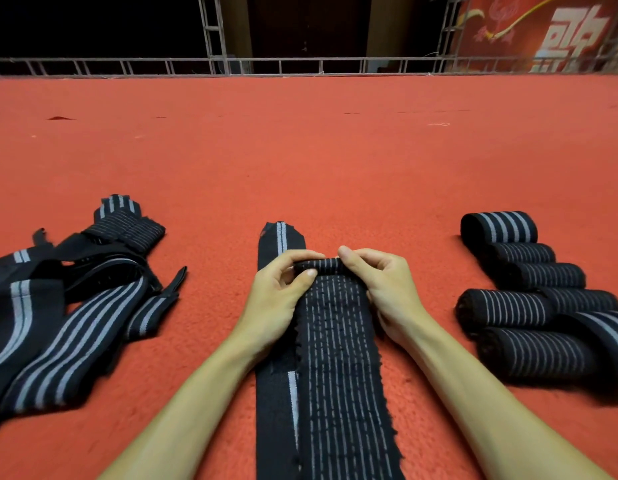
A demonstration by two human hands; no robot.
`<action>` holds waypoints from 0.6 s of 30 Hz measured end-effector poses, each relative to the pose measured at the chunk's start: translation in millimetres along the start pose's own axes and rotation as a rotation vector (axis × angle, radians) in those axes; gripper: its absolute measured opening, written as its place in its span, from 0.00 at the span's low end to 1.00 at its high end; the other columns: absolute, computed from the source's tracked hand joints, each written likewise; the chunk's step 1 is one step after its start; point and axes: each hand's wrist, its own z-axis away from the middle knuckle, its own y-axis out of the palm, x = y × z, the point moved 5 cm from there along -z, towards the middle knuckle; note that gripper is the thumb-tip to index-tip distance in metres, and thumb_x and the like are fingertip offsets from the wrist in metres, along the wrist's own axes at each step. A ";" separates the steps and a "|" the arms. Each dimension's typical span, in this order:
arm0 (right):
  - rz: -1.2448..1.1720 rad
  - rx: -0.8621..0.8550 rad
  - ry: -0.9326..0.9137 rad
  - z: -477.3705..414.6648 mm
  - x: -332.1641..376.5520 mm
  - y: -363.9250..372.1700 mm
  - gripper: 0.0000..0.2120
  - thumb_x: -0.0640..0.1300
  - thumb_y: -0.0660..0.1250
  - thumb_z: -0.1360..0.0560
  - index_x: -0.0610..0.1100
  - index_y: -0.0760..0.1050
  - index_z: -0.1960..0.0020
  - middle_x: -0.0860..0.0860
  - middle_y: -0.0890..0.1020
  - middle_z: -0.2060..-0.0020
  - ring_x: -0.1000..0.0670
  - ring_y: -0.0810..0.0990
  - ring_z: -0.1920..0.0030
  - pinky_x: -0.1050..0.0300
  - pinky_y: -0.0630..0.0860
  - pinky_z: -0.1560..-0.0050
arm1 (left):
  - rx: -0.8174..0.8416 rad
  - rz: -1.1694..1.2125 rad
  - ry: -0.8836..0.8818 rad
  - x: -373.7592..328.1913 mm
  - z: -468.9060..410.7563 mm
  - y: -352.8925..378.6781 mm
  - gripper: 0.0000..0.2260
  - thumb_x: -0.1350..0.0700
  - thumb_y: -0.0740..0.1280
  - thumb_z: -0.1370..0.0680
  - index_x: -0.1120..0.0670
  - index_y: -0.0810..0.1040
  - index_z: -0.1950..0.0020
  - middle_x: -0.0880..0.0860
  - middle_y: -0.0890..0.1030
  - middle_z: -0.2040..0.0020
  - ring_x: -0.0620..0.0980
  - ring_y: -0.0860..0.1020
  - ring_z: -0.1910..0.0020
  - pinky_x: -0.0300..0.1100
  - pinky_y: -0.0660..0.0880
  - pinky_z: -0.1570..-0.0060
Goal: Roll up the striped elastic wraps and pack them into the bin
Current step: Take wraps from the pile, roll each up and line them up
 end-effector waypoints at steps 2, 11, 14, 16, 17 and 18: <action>-0.027 -0.005 -0.014 0.3 2.2 -1.4 0.09 0.48 0.71 0.28 0.42 0.83 0.59 0.46 0.83 0.64 0.50 0.80 0.63 0.56 0.75 0.60 | 0.012 0.065 -0.041 0.8 0.9 1.7 0.09 0.64 0.64 0.21 0.53 0.79 0.46 0.52 0.84 0.54 0.48 0.81 0.56 0.39 0.78 0.54; 0.120 0.067 -0.112 2.2 5.0 1.7 0.07 0.35 0.73 0.29 0.46 0.83 0.56 0.53 0.85 0.60 0.57 0.81 0.57 0.61 0.75 0.53 | -0.066 -0.051 -0.093 3.5 -1.3 0.6 0.08 0.51 0.61 0.20 0.50 0.78 0.46 0.45 0.81 0.50 0.37 0.78 0.52 0.35 0.72 0.49; 0.132 0.080 -0.150 4.5 8.3 1.7 0.09 0.33 0.73 0.31 0.46 0.82 0.57 0.54 0.85 0.62 0.57 0.81 0.60 0.64 0.75 0.56 | -0.052 -0.125 -0.109 6.3 -0.5 1.3 0.10 0.49 0.59 0.19 0.51 0.77 0.46 0.46 0.81 0.51 0.40 0.79 0.52 0.38 0.74 0.48; 0.110 0.088 -0.159 5.7 8.6 1.3 0.10 0.31 0.73 0.32 0.44 0.82 0.57 0.54 0.84 0.65 0.59 0.80 0.64 0.68 0.73 0.63 | -0.040 -0.116 -0.110 6.3 0.6 1.5 0.08 0.51 0.60 0.19 0.51 0.76 0.45 0.47 0.81 0.51 0.42 0.79 0.52 0.39 0.74 0.49; 0.099 0.092 -0.156 5.9 8.1 1.2 0.10 0.30 0.73 0.32 0.43 0.82 0.57 0.54 0.84 0.65 0.60 0.79 0.65 0.70 0.72 0.66 | -0.029 -0.098 -0.110 5.8 1.2 2.1 0.07 0.53 0.60 0.19 0.50 0.76 0.45 0.47 0.80 0.51 0.41 0.79 0.53 0.37 0.74 0.51; 0.093 0.096 -0.152 5.9 8.0 1.3 0.10 0.29 0.73 0.33 0.42 0.82 0.57 0.54 0.84 0.66 0.60 0.79 0.66 0.71 0.71 0.68 | -0.018 -0.071 -0.109 5.3 1.9 2.9 0.06 0.55 0.59 0.19 0.50 0.75 0.45 0.47 0.80 0.52 0.39 0.79 0.55 0.34 0.74 0.54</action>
